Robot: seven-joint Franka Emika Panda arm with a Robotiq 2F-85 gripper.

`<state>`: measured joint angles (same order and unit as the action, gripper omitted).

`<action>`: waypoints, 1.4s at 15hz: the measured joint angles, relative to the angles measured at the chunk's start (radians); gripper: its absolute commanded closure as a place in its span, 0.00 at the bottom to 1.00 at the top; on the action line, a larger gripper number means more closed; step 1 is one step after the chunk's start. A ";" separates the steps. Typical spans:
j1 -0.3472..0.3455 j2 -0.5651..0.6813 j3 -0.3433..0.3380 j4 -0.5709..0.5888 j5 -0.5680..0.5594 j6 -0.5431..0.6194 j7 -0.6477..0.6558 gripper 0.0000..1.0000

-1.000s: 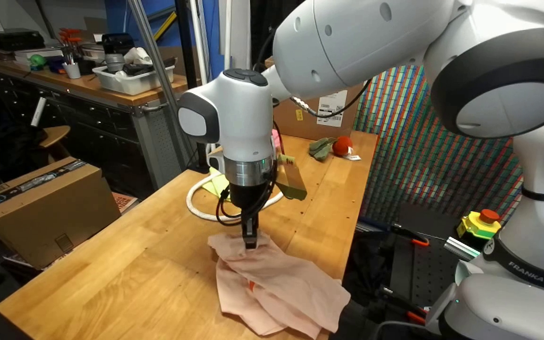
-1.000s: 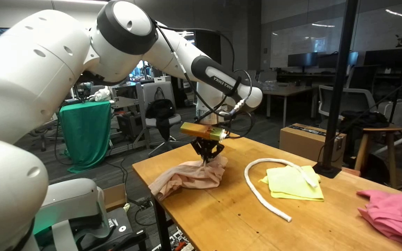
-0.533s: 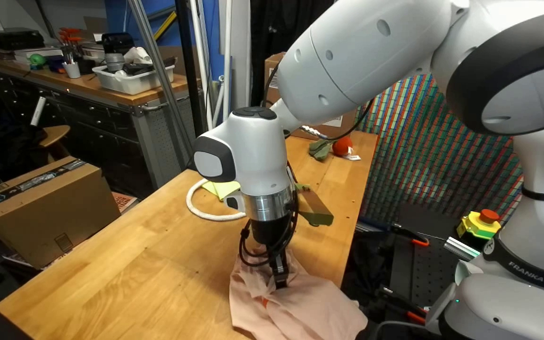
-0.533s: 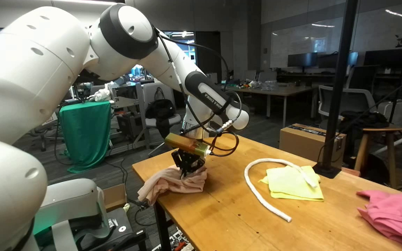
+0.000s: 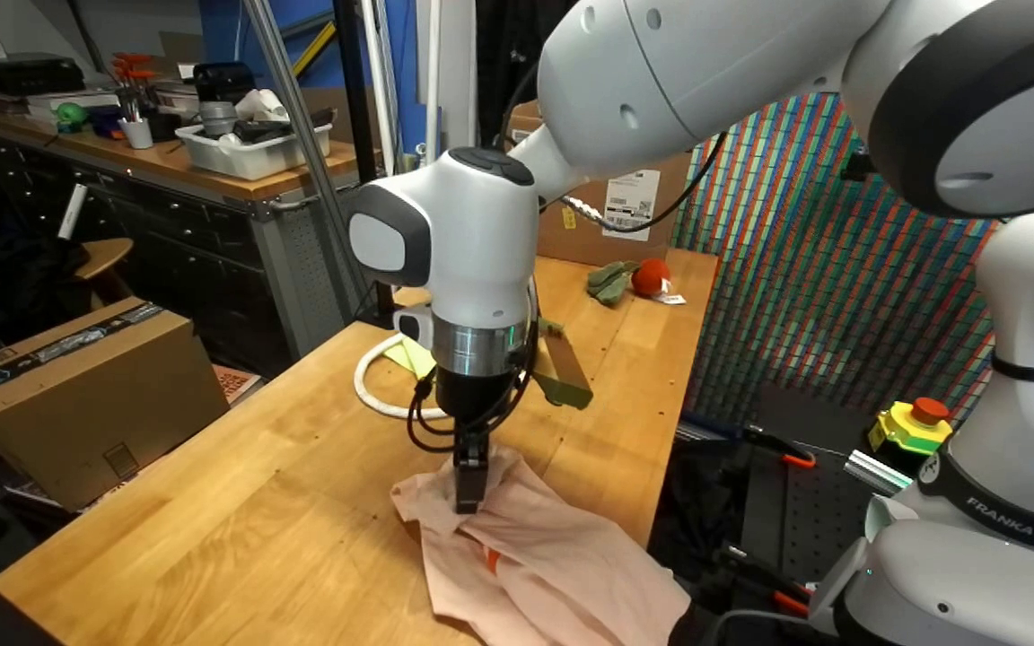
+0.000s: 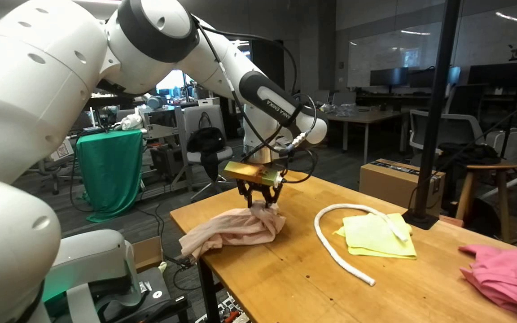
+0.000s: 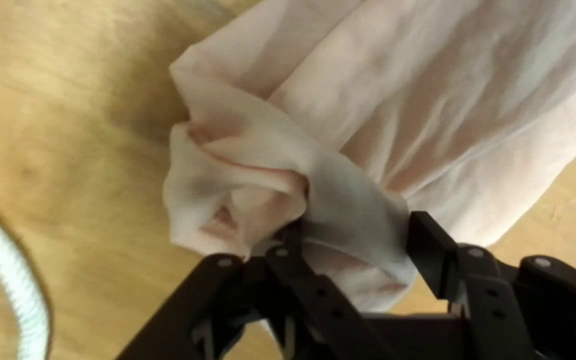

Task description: Spread the cloths and the objects across the table

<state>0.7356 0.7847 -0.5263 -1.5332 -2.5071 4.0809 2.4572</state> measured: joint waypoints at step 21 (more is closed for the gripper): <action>0.065 -0.019 -0.279 0.054 0.000 -0.251 0.222 0.00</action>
<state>0.8010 0.7661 -0.8049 -1.4795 -2.5070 3.8300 2.6792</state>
